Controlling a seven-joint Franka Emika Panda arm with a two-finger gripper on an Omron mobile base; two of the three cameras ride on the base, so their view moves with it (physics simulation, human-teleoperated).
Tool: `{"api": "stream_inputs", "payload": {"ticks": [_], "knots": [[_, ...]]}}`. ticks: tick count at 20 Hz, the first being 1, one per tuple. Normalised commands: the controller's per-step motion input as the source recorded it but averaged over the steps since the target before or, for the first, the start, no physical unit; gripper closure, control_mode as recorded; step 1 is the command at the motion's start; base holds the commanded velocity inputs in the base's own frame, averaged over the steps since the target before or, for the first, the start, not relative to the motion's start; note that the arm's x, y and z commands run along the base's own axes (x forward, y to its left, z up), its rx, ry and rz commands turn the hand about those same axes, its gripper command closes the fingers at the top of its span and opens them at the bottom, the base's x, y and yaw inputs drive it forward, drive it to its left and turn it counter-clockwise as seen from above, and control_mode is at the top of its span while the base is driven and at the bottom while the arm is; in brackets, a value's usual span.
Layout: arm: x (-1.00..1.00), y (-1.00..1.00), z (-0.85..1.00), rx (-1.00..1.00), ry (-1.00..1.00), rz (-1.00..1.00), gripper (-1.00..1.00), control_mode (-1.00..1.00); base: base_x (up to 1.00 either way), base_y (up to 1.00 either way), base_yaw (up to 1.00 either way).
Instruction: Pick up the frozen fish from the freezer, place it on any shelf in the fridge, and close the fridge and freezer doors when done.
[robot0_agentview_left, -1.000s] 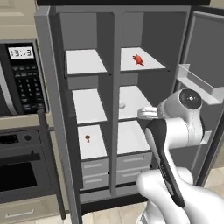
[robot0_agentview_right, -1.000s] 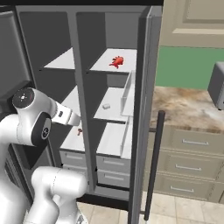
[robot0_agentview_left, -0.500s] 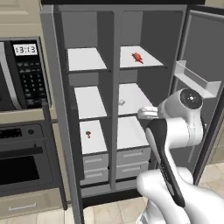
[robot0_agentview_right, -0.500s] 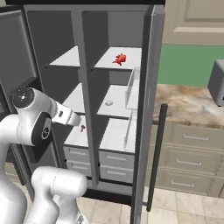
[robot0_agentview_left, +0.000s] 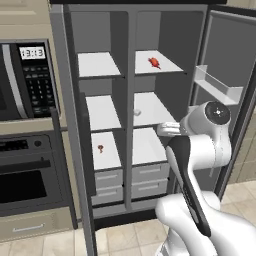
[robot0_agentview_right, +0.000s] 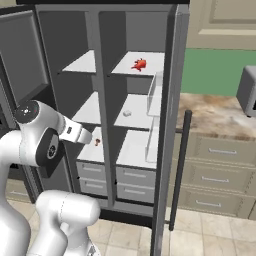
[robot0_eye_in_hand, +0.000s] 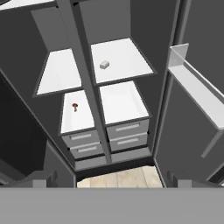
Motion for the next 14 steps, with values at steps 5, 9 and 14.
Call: {"api": "stream_inputs", "payload": {"ticks": [5, 9, 14], "knots": [[0.00, 0.00, 0.00, 0.00, 0.00, 0.00, -1.00, 1.00, -0.05, 0.00, 0.00], [0.00, 0.00, 0.00, 0.00, 0.00, 0.00, -1.00, 1.00, 0.22, 0.00, 0.00], [0.00, 0.00, 0.00, 0.00, 0.00, 0.00, -1.00, 1.00, 0.16, 0.00, 0.00]]}}
